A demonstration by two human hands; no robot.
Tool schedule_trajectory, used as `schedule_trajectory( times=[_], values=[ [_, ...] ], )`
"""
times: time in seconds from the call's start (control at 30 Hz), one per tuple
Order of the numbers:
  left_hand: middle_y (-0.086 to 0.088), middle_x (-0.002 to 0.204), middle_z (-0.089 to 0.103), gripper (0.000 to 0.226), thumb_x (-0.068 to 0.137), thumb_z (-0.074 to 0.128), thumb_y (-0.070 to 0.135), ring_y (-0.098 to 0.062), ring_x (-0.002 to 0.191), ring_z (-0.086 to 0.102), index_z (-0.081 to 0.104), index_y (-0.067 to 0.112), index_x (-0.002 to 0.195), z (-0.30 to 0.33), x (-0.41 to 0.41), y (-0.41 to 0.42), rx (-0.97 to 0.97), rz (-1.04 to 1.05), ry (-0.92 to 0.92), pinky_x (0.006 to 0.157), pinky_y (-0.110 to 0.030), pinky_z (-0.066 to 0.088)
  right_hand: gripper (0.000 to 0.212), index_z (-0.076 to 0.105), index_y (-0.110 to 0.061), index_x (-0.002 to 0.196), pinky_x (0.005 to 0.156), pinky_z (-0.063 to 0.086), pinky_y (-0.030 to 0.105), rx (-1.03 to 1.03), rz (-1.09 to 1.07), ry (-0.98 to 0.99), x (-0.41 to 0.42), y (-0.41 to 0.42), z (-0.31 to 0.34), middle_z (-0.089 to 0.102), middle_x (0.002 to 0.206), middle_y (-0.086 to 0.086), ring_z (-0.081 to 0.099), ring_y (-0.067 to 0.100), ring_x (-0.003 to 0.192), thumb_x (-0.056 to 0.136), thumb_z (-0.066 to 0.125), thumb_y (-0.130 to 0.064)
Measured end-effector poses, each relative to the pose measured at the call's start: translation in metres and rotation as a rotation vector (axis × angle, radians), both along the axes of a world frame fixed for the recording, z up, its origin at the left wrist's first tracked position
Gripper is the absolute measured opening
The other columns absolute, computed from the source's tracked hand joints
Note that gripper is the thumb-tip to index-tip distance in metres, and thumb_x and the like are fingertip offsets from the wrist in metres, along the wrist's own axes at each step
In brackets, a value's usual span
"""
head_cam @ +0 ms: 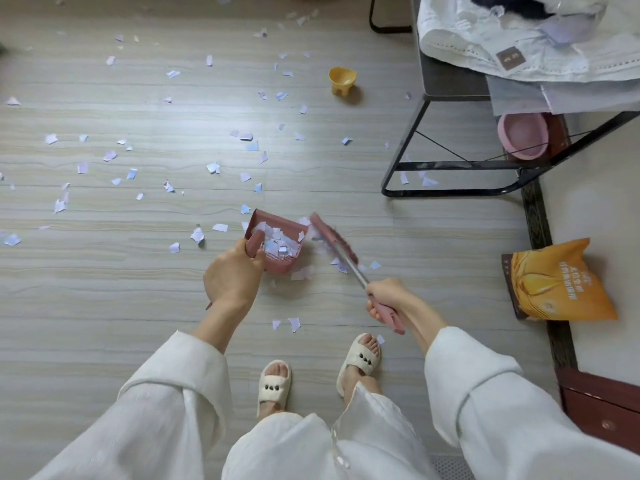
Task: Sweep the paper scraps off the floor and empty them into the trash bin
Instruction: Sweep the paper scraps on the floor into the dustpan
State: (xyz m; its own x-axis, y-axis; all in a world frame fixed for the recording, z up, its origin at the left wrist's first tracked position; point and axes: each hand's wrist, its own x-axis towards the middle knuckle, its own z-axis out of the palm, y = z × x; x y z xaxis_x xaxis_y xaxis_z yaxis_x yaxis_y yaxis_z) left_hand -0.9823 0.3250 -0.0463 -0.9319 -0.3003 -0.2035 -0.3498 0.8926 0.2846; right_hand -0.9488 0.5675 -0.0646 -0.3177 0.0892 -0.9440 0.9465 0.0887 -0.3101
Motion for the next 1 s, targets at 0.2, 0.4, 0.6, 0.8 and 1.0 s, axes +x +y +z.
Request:
schedule_trajectory(
  times=[0.2,0.4,0.6,0.8,1.0],
  values=[
    [-0.001,0.058,0.046,0.016,0.085,0.047,0.034,-0.028,0.063,0.044,0.046,0.021,0.075,0.004,0.023,-0.08,0.006,-0.065,-0.016,0.059,-0.031,0.032,0.028,0.042,-0.01,0.071,0.025,0.028,0.008,-0.11,-0.086,-0.061,0.02,-0.062,0.012,0.041,0.062,0.003,0.037,0.003,0.021,0.098,0.038,-0.016],
    [-0.001,0.063,0.051,0.021,0.085,0.044,0.037,-0.028,0.065,0.049,0.052,0.019,0.078,0.006,0.044,-0.122,0.057,-0.176,-0.025,0.059,-0.031,0.034,0.023,0.048,-0.007,0.072,0.027,0.029,0.008,0.04,-0.306,0.022,0.089,-0.092,0.026,0.046,0.06,0.007,0.037,0.005,0.021,0.094,0.042,-0.011],
    [-0.003,0.056,0.05,0.018,0.084,0.045,0.037,-0.028,0.06,0.046,0.044,0.023,0.073,0.004,0.065,-0.13,0.101,-0.238,0.007,0.056,-0.031,0.033,0.027,0.044,-0.006,0.068,0.029,0.027,0.006,0.261,-0.446,0.094,0.136,-0.07,0.017,0.043,0.058,0.012,0.035,0.007,0.018,0.093,0.037,-0.002],
    [-0.005,0.06,0.053,0.023,0.081,0.048,0.04,-0.028,0.059,0.044,0.053,0.018,0.078,-0.011,0.091,-0.117,0.12,-0.25,0.007,0.056,-0.031,0.032,0.022,0.044,-0.001,0.071,0.027,0.03,0.009,0.331,-0.439,0.073,0.149,-0.058,-0.015,0.043,0.06,0.012,0.037,0.007,0.017,0.09,0.034,0.006],
    [0.0,0.057,0.045,0.023,0.084,0.047,0.039,-0.028,0.059,0.042,0.046,0.019,0.073,-0.017,0.106,-0.099,0.113,-0.266,-0.042,0.054,-0.031,0.029,0.007,0.042,-0.011,0.102,0.028,0.031,0.009,0.176,-0.315,0.008,0.177,-0.085,-0.022,0.043,0.061,0.011,0.037,0.008,0.019,0.096,0.041,-0.006]
  ],
)
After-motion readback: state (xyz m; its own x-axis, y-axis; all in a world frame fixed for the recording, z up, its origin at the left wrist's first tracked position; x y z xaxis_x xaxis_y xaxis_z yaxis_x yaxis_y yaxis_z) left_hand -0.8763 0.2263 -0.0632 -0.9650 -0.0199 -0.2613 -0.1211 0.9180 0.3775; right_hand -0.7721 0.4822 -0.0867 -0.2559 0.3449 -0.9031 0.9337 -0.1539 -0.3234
